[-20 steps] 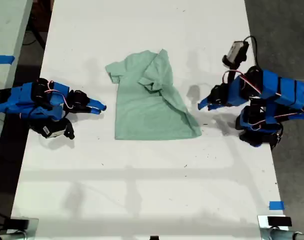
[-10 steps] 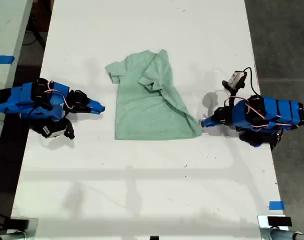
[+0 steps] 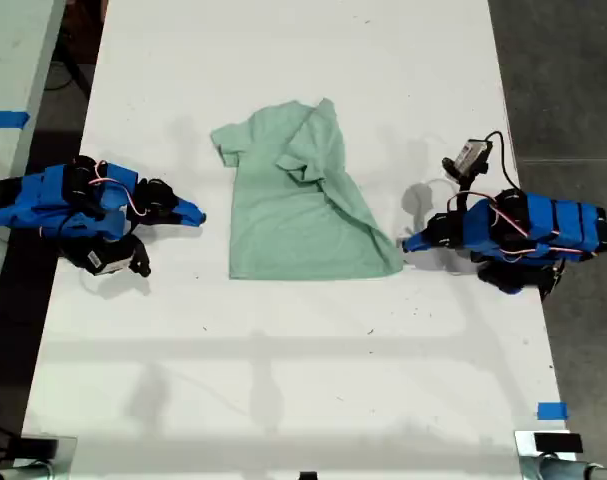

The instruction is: Fold t shirt

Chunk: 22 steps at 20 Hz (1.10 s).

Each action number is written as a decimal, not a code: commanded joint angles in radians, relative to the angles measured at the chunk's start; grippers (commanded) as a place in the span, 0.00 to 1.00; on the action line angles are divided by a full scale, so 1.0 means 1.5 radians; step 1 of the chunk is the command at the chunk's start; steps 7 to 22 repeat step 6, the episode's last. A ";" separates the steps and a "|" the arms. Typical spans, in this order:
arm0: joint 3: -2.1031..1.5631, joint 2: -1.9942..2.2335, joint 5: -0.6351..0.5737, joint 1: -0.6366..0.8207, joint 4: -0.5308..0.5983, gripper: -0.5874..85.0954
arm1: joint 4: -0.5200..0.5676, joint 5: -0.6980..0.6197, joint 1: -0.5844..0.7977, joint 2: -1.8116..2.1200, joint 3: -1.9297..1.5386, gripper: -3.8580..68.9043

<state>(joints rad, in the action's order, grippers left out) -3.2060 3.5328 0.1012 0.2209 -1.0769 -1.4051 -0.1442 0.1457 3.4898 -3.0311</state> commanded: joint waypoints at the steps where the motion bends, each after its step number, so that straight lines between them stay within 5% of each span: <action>1: -0.011 0.003 0.005 0.013 0.004 0.02 | 0.014 -0.009 0.004 0.005 -0.036 0.13; 22: -0.011 0.003 0.005 0.014 0.004 0.02 | 0.015 -0.013 0.007 0.005 -0.036 0.13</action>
